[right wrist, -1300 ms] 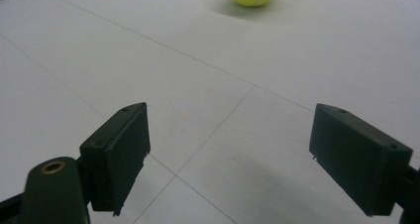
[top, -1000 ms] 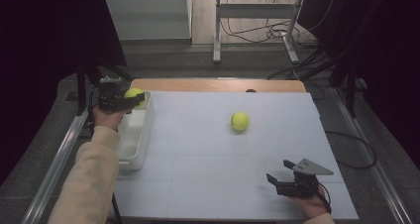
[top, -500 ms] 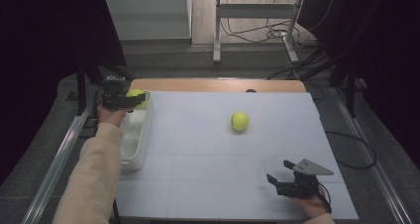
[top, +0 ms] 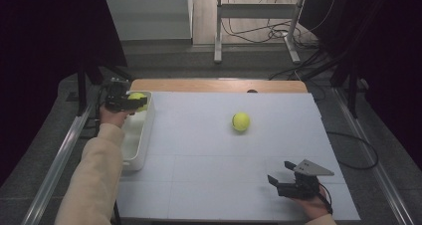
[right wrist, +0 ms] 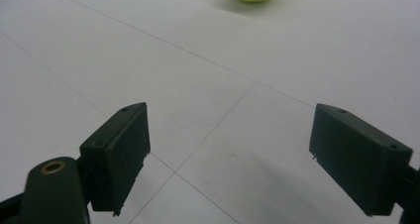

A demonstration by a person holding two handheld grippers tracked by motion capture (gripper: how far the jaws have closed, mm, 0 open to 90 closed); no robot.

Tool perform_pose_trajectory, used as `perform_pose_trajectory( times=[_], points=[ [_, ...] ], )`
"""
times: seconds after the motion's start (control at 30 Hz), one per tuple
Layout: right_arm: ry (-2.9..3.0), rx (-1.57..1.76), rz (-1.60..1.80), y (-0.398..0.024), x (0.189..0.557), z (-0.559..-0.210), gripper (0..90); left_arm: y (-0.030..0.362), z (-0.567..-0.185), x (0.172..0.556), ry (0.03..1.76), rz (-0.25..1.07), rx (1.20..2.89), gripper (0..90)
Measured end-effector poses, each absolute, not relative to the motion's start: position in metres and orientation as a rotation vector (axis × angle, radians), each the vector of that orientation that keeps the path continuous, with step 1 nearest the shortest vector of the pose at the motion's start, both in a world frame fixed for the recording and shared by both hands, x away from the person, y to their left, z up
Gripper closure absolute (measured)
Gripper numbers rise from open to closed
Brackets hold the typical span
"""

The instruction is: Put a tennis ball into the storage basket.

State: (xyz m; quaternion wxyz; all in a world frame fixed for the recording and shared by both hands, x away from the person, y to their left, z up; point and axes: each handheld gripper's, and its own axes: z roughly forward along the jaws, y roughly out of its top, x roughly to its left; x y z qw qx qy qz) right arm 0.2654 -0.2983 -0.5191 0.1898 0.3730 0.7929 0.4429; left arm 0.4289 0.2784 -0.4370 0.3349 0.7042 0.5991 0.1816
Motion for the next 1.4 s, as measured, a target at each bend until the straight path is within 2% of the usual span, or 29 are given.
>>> perform_pose_trajectory(
  times=[0.6,0.7,0.8,1.4],
  points=[
    [2.233,1.048,1.245,-0.298,0.266,-0.519,16.6,0.279,-0.439,0.429,1.584,0.494,1.817,25.1],
    [2.232,1.053,1.249,-0.298,0.266,-0.519,16.5,0.280,-0.435,0.427,1.572,0.463,1.776,12.6],
    [2.232,1.049,1.249,-0.298,0.265,-0.519,16.5,0.279,-0.430,0.422,1.541,0.463,1.768,10.8],
    [2.233,1.047,1.245,-0.298,0.265,-0.519,16.5,0.274,-0.406,0.388,1.384,0.432,1.734,10.9]
  ],
)
